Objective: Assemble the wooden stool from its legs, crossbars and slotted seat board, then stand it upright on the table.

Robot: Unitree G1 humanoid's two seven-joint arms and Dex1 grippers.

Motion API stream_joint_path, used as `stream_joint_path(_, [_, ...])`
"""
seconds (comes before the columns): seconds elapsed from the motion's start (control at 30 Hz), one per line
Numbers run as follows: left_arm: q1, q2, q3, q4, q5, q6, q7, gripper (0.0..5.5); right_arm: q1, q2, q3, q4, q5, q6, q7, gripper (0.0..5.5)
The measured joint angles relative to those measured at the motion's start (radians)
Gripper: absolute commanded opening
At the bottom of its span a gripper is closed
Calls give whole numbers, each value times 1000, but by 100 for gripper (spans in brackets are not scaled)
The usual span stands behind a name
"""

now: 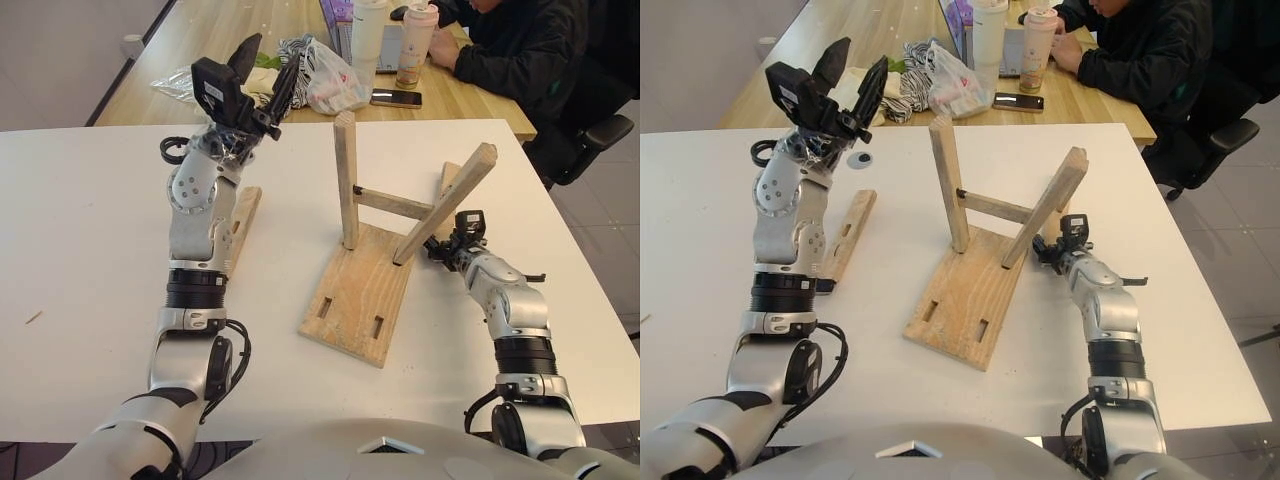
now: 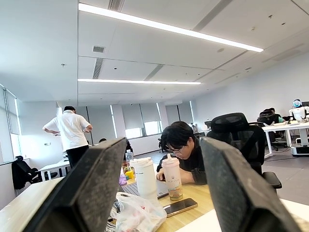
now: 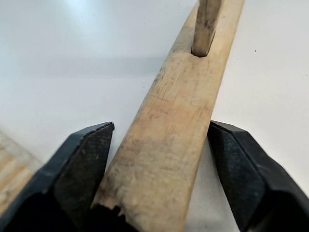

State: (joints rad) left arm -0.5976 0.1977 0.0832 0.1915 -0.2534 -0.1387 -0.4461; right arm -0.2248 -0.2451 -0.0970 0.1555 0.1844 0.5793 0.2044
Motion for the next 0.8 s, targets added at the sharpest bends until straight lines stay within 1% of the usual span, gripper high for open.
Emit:
stream_joint_path(0.2, [0,0,0,0,7,0,12,277,5,0,-17,0,-30,-11,-56,205])
stream_joint_path(0.3, [0,0,1,0,7,0,20,277,5,-1,-41,0,-26,-9,-62,201])
stream_joint_path(0.4, [0,-1,2,0,5,3,25,277,-10,-1,-96,2,2,-11,-67,201])
stream_joint_path(0.5, [-1,-4,7,0,-9,27,32,277,-103,-18,-157,9,46,-50,-33,201])
stream_joint_path(0.57, [-4,-8,19,-6,-73,129,25,277,-170,-59,-179,17,68,-73,12,201])
stream_joint_path(0.6, [-5,-10,27,-7,-126,224,20,277,-227,-101,-193,22,95,-78,63,201])
stream_joint_path(0.67, [-8,-18,33,-9,-193,328,12,277,-323,-173,-198,19,136,-69,161,201])
stream_joint_path(0.7, [-11,-21,43,-13,-233,380,4,296,-381,-211,-195,16,160,-53,213,201])
stream_joint_path(0.73, [-16,-23,52,-18,-270,417,-8,303,-420,-238,-188,14,172,-31,247,201])
stream_joint_path(0.77, [-25,-26,72,-27,-331,466,-27,328,-474,-278,-173,15,197,19,306,201])
stream_joint_path(0.8, [-33,-31,93,-36,-387,498,-50,337,-536,-310,-164,15,229,73,361,201])
